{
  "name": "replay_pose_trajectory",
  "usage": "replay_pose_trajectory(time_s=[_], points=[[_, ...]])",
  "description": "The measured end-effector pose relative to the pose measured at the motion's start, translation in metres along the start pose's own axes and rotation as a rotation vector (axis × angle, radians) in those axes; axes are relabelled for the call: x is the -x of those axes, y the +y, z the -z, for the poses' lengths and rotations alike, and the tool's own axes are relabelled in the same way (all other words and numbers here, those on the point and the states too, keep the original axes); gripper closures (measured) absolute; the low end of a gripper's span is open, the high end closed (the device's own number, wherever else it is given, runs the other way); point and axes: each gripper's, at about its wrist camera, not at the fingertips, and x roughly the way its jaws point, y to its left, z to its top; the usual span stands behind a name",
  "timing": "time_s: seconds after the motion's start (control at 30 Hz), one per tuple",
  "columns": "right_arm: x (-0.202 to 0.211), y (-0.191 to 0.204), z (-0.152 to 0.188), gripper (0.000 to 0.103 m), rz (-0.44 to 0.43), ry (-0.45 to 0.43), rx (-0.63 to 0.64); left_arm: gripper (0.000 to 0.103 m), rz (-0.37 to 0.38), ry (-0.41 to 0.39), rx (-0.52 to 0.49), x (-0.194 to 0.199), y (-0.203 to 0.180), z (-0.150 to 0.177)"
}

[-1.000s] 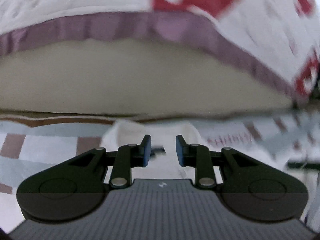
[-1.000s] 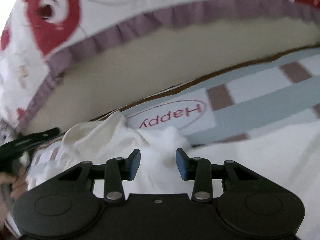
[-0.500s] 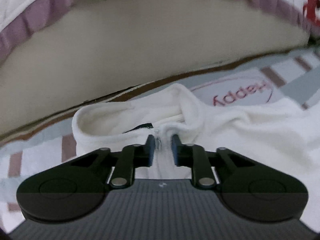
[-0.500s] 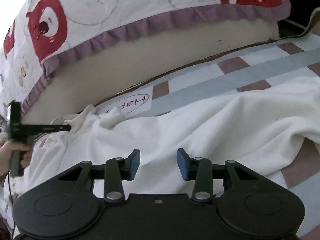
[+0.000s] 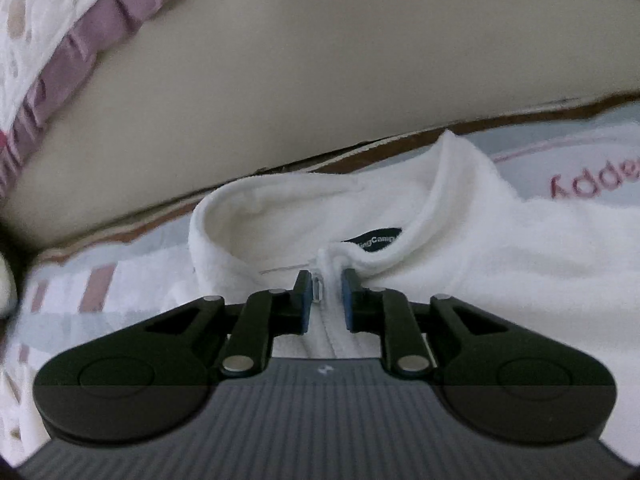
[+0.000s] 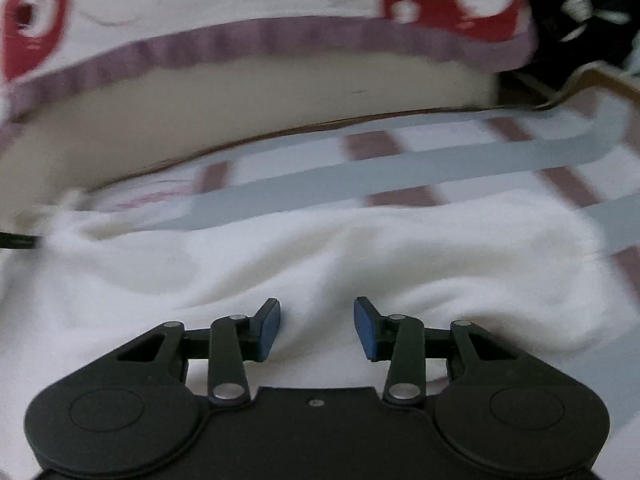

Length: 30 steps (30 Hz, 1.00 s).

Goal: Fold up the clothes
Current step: 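Move both grippers to the fleece collar and grasp it with the left gripper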

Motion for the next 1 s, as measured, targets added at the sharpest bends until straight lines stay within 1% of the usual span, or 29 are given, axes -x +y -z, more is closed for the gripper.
replay_pose_trajectory(time_s=[0.03,0.07,0.13,0.17,0.2,0.23,0.27,0.3,0.33,0.37,0.47,0.5,0.53,0.57,0.6,0.67,0.73,0.8,0.83,0.87,0.9,0.93,0.97,1.0], points=[[0.002,-0.007,-0.005,0.056,0.023,-0.020,0.008,0.085,0.027,0.002,0.029,0.005,0.003,-0.004],[0.004,-0.013,-0.009,0.056,0.046,-0.040,0.016,0.083,0.063,-0.018,0.049,0.015,0.006,-0.006],[0.008,-0.026,-0.019,0.056,0.092,-0.081,0.032,0.081,0.127,-0.084,0.058,0.037,0.005,-0.009],[0.010,-0.031,-0.024,0.055,0.100,-0.097,0.044,0.081,0.168,-0.123,0.047,0.049,0.002,-0.009],[0.012,-0.036,-0.029,0.054,0.099,-0.111,0.053,0.080,0.226,-0.155,0.031,0.059,-0.002,-0.009],[0.012,-0.042,-0.032,0.050,0.104,-0.112,0.051,0.078,0.298,-0.178,0.012,0.070,-0.007,-0.010],[0.012,-0.048,-0.036,0.047,0.110,-0.111,0.048,0.075,0.383,-0.187,-0.009,0.078,-0.013,-0.012],[0.012,-0.054,-0.039,0.045,0.115,-0.110,0.046,0.072,0.470,-0.177,-0.033,0.083,-0.022,-0.015],[0.012,-0.060,-0.043,0.043,0.121,-0.109,0.043,0.064,0.548,-0.156,-0.052,0.087,-0.032,-0.017],[0.013,-0.070,-0.044,0.040,0.142,-0.084,-0.007,0.056,0.606,-0.138,-0.074,0.090,-0.042,-0.018],[0.014,-0.102,-0.048,0.039,0.209,-0.001,-0.169,0.055,0.626,-0.114,-0.159,0.093,-0.075,-0.014],[0.014,-0.113,-0.049,0.039,0.231,0.027,-0.223,0.053,0.633,-0.106,-0.187,0.094,-0.086,-0.013],[0.015,-0.124,-0.050,0.039,0.253,0.055,-0.278,0.048,0.629,-0.099,-0.217,0.093,-0.097,-0.011],[0.024,-0.141,-0.043,0.039,0.223,0.076,-0.382,0.045,0.597,-0.095,-0.249,0.087,-0.108,-0.007],[0.033,-0.158,-0.035,0.039,0.186,0.096,-0.491,0.044,0.565,-0.092,-0.266,0.082,-0.117,-0.004],[0.053,-0.186,-0.013,0.038,0.075,0.085,-0.649,0.042,0.526,-0.068,-0.268,0.068,-0.125,0.001],[0.056,-0.209,0.003,0.037,-0.024,0.096,-0.764,0.040,0.524,-0.036,-0.236,0.059,-0.125,0.003],[0.048,-0.225,0.015,0.037,-0.105,0.116,-0.875,0.042,0.544,-0.013,-0.174,0.051,-0.122,0.004],[0.042,-0.228,0.019,0.037,-0.140,0.115,-0.914,0.056,0.556,-0.008,-0.161,0.050,-0.122,0.003],[0.034,-0.231,0.024,0.036,-0.174,0.112,-0.952,0.078,0.566,-0.008,-0.173,0.050,-0.124,0.002],[0.026,-0.231,0.024,0.034,-0.172,0.115,-0.957,0.085,0.571,-0.007,-0.180,0.051,-0.125,0.000],[0.020,-0.230,0.023,0.034,-0.174,0.093,-0.950,0.088,0.563,-0.004,-0.173,0.054,-0.126,-0.003],[0.015,-0.228,0.021,0.028,-0.177,0.069,-0.941,0.089,0.559,0.005,-0.151,0.055,-0.126,-0.007],[0.010,-0.225,0.017,0.026,-0.196,0.061,-0.924,0.089,0.567,0.028,-0.087,0.055,-0.123,-0.011]])
